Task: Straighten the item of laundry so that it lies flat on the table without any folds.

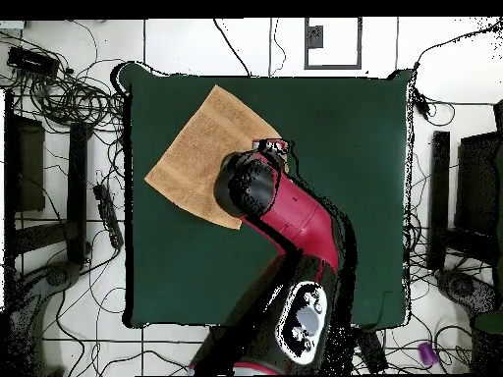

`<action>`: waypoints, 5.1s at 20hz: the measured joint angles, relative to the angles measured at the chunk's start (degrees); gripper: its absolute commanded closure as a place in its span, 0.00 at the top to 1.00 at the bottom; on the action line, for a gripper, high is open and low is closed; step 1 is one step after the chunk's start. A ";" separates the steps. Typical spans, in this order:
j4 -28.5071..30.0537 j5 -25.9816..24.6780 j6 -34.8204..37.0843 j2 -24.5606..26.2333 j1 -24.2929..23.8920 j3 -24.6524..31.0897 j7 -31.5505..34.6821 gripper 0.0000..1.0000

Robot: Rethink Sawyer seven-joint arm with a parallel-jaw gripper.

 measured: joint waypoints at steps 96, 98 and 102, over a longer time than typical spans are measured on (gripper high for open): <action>12.89 -28.40 -3.14 -14.09 -20.96 1.89 12.92 0.00; 13.65 -30.96 -4.40 -14.46 -21.84 3.81 12.88 0.00; 14.53 -34.80 -5.05 -14.61 -22.28 6.86 12.86 0.00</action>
